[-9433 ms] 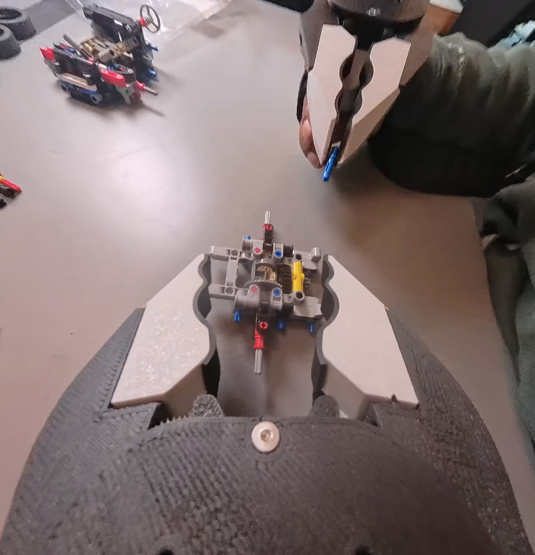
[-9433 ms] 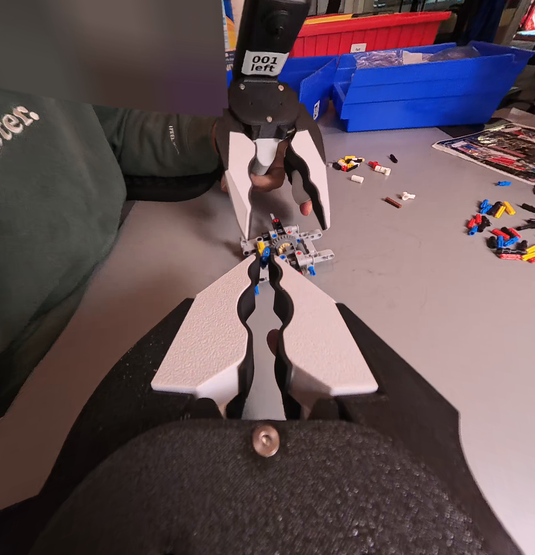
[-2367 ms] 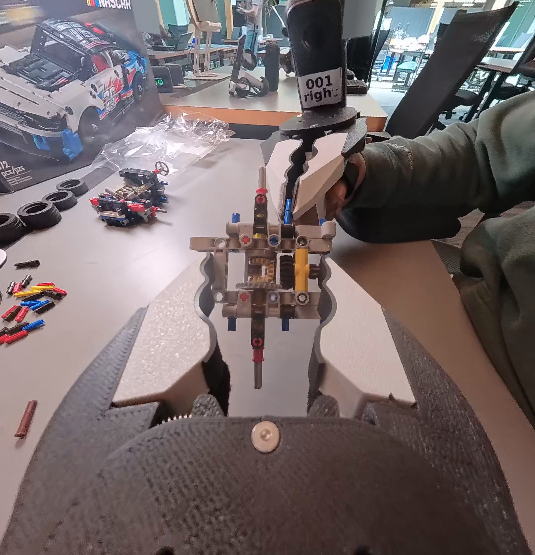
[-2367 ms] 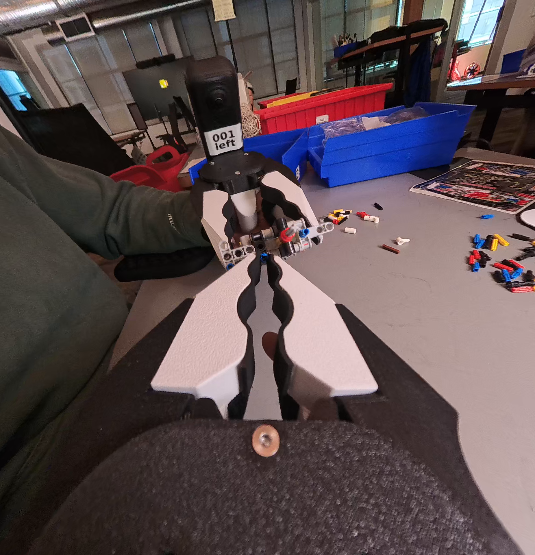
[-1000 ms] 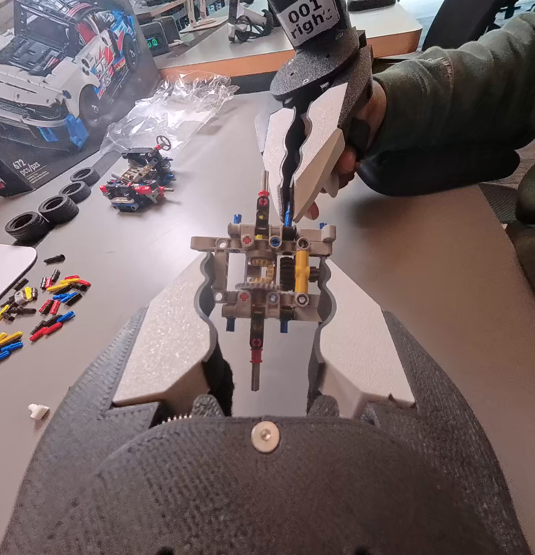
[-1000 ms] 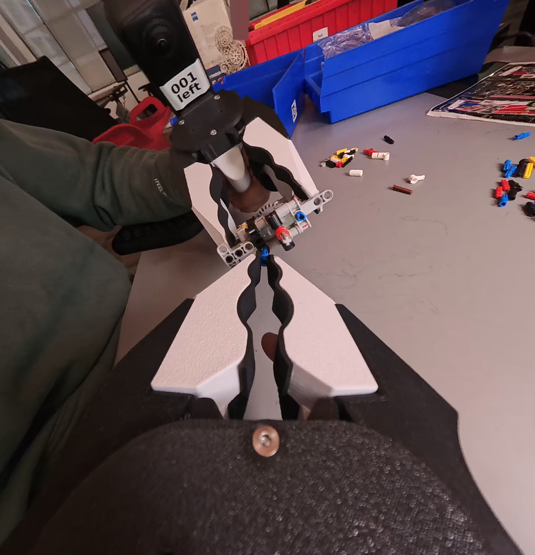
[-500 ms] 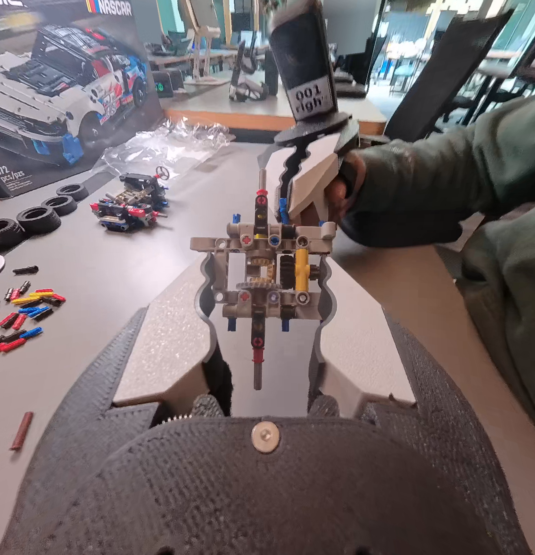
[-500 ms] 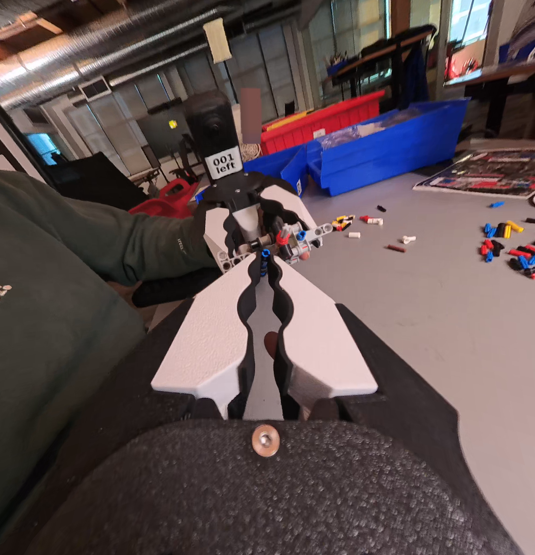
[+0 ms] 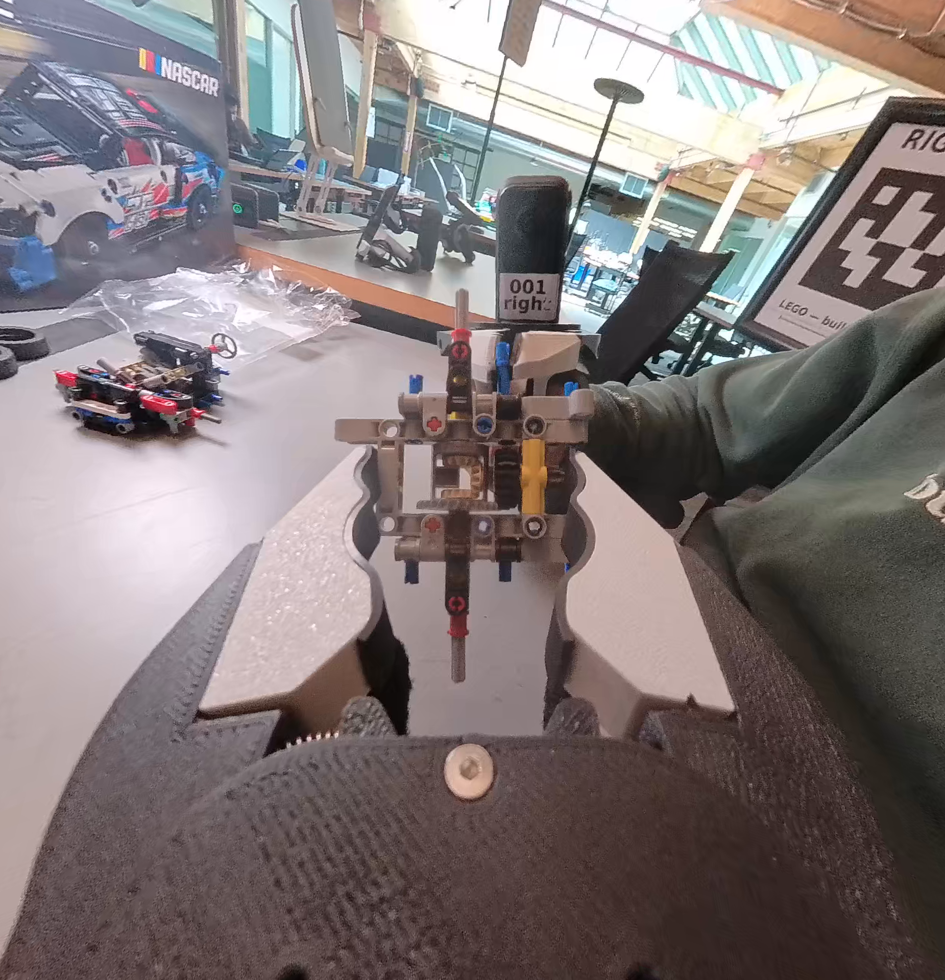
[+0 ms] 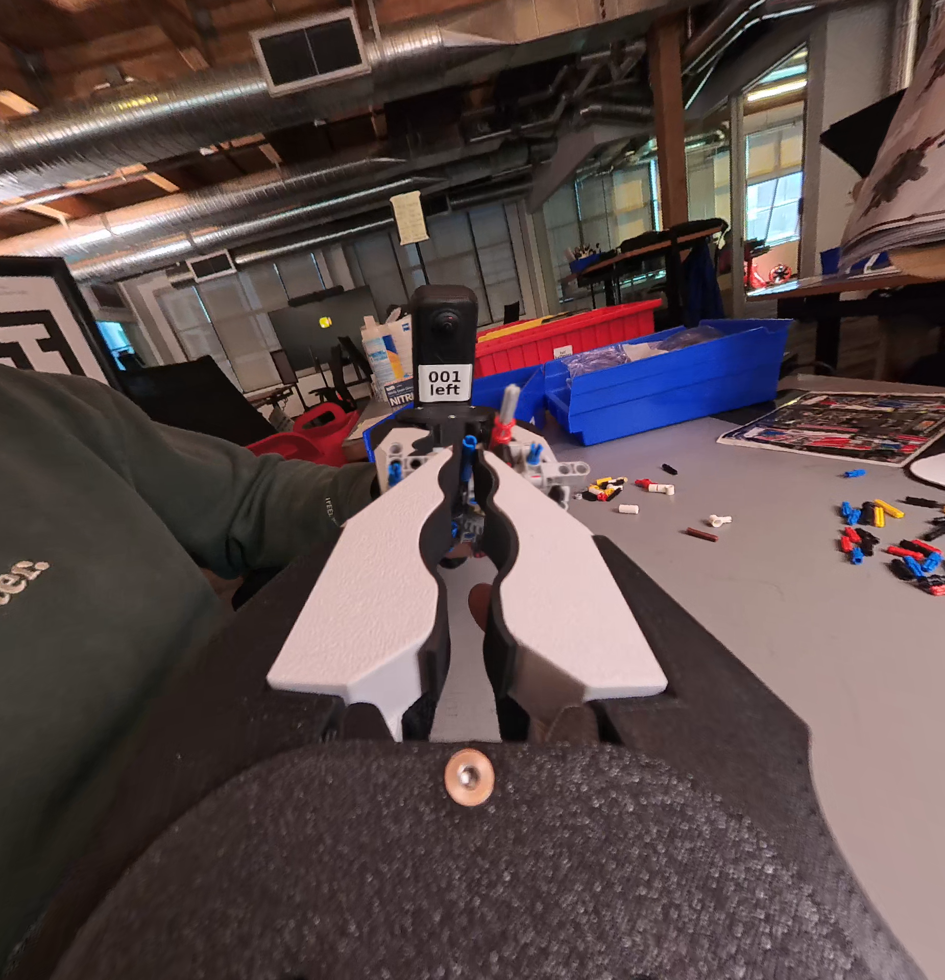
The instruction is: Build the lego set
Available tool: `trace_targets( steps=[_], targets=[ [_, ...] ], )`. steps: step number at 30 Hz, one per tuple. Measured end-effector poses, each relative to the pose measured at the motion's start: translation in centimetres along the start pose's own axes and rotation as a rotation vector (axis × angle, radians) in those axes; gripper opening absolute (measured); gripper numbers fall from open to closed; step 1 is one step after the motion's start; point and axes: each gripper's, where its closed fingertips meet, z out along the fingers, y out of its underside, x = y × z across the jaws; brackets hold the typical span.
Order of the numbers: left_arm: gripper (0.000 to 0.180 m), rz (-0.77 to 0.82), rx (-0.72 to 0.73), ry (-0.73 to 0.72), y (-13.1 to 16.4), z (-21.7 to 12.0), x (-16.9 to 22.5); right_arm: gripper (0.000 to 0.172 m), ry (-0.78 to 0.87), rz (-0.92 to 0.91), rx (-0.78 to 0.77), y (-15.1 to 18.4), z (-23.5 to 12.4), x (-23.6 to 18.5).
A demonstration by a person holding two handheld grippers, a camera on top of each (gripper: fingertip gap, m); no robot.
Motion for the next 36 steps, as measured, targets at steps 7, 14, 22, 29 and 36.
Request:
trace_targets(
  steps=[7, 14, 22, 29, 36],
  targets=[
    [0.069, -0.002, 0.006, 0.007, -0.1, 0.0, 0.2, 0.002, -0.037, 0.016, -0.006, 0.0, 0.0, -0.5],
    [0.069, -0.022, 0.019, 0.015, -0.2, -0.2, 0.2, 0.003, -0.045, 0.035, -0.015, 0.2, 0.0, -0.5],
    [0.069, -0.154, 0.070, 0.088, -0.3, -0.2, 0.5, 0.002, -0.029, 0.012, -0.010, 0.0, 0.1, -0.6],
    [0.069, -0.321, 0.180, 0.240, -1.5, -0.3, 2.0, 0.002, -0.034, -0.123, -0.022, -0.8, 0.2, -2.1],
    [0.069, -0.328, 0.254, 0.328, -3.9, -0.6, 3.2, 0.000, -0.074, -0.079, -0.017, -1.2, 0.6, -2.4]
  ],
)
